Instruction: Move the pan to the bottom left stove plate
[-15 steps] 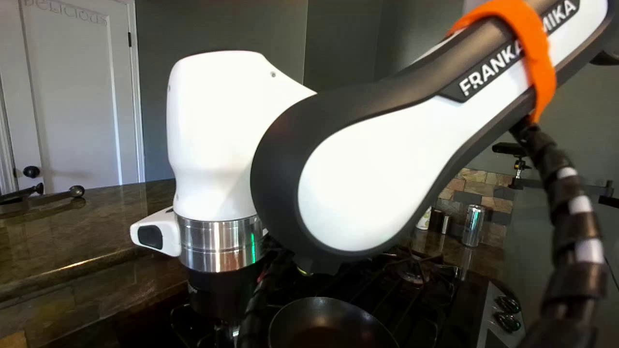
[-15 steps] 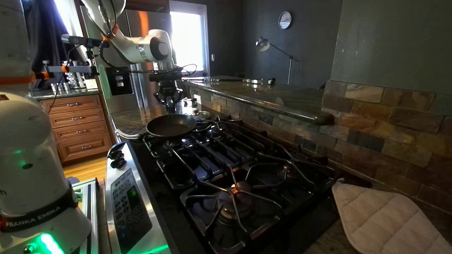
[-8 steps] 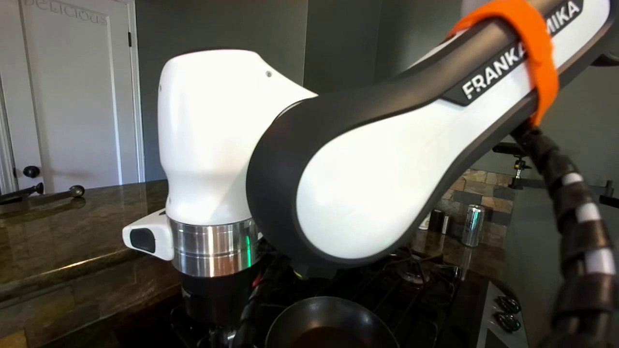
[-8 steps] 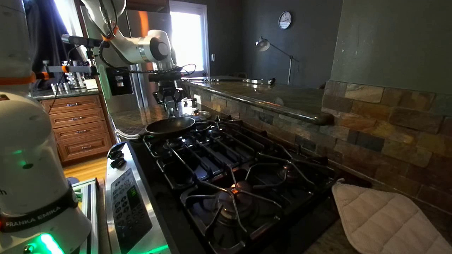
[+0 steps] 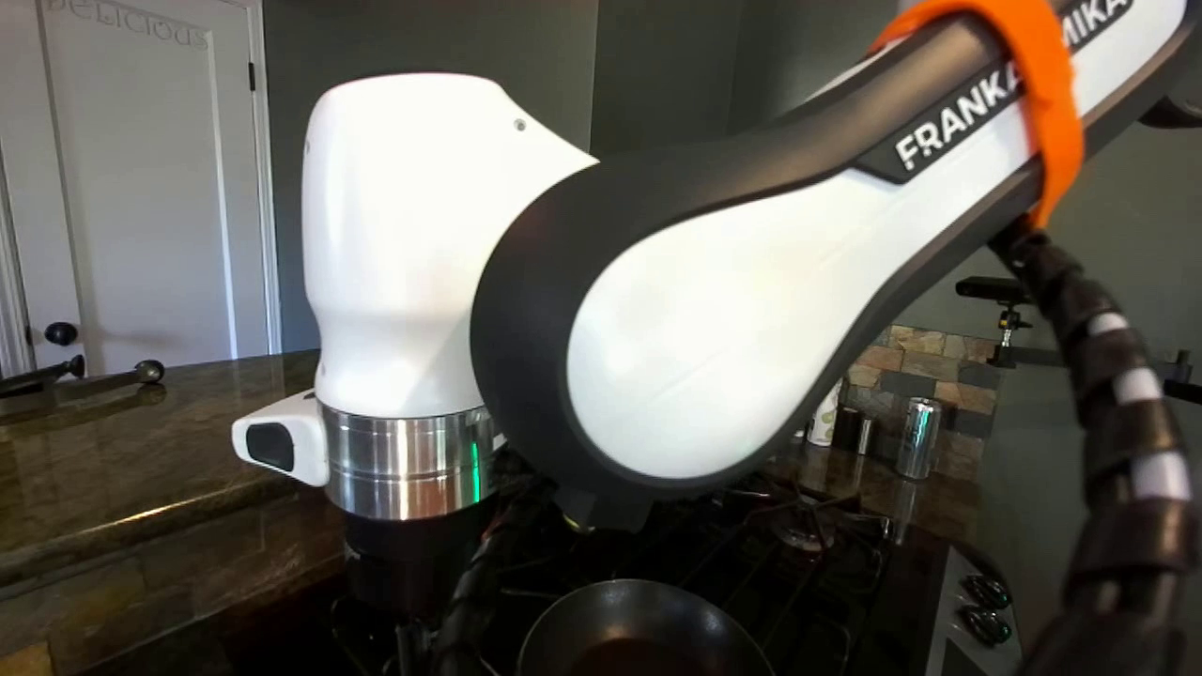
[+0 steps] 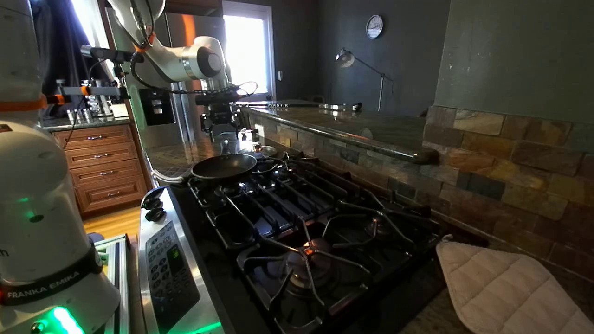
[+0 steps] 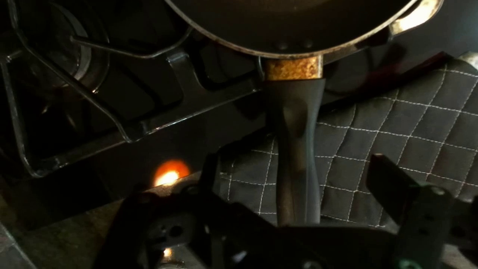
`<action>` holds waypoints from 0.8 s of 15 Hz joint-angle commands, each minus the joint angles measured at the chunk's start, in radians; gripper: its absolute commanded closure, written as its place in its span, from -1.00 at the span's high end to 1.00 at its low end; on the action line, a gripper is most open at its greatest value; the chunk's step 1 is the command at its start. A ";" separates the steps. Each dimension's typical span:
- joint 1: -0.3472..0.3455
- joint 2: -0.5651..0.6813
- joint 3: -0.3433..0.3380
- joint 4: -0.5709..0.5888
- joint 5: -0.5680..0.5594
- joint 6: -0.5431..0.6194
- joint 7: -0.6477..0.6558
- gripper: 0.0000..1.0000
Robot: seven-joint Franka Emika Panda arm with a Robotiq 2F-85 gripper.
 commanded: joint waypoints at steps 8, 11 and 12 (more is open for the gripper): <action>-0.026 -0.185 -0.017 -0.137 0.014 -0.003 0.016 1.00; -0.034 -0.274 -0.036 -0.211 0.014 0.012 0.008 1.00; -0.037 -0.298 -0.043 -0.233 0.009 0.012 0.014 1.00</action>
